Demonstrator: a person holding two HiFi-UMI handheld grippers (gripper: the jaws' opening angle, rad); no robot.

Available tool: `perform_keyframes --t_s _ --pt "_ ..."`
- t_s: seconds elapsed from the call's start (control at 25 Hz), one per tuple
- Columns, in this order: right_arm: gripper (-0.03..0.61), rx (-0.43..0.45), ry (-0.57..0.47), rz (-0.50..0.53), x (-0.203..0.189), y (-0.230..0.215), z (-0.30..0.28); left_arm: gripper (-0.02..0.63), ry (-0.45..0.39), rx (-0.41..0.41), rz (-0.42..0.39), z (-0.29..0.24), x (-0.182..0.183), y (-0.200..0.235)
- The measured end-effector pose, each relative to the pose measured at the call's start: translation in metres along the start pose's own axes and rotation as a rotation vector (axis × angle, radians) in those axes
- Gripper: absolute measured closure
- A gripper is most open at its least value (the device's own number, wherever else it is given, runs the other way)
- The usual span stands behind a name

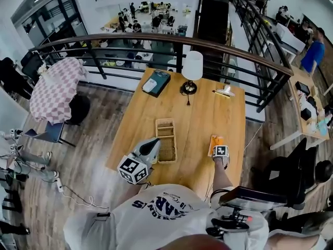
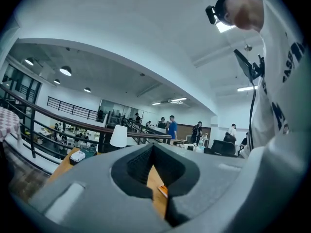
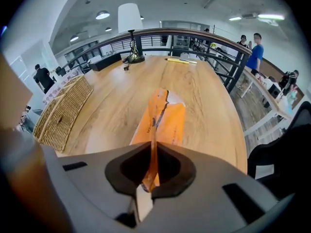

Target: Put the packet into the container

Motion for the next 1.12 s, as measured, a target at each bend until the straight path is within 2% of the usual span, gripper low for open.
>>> perform_keyframes --t_s 0.2,0.52,0.84,1.12 --pt "0.569 -0.004 -0.055 0.023 0.006 0.003 0.014 0.614 0.017 -0.018 0.036 0.005 -0.018 0.009" --pt "0.569 -0.007 -0.203 0.029 0.033 0.021 0.066 0.614 -0.001 -0.104 0.004 -0.014 -0.014 0.01" --pt "0.569 0.092 -0.433 -0.02 0.077 0.066 0.157 0.614 0.017 -0.129 0.03 -0.012 -0.023 0.009" --pt "0.569 0.16 -0.625 -0.016 0.114 0.106 0.242 0.614 0.021 -0.143 0.027 -0.012 -0.027 0.008"
Point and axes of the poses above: the fingertips, and each gripper's own axes: z backward along the fingers, y to its left, x out of its top, the point moved 2 cm from there along z, backward along the fingers, and after that the axes turned 3 degrees about -x, right-handed, at the moved point
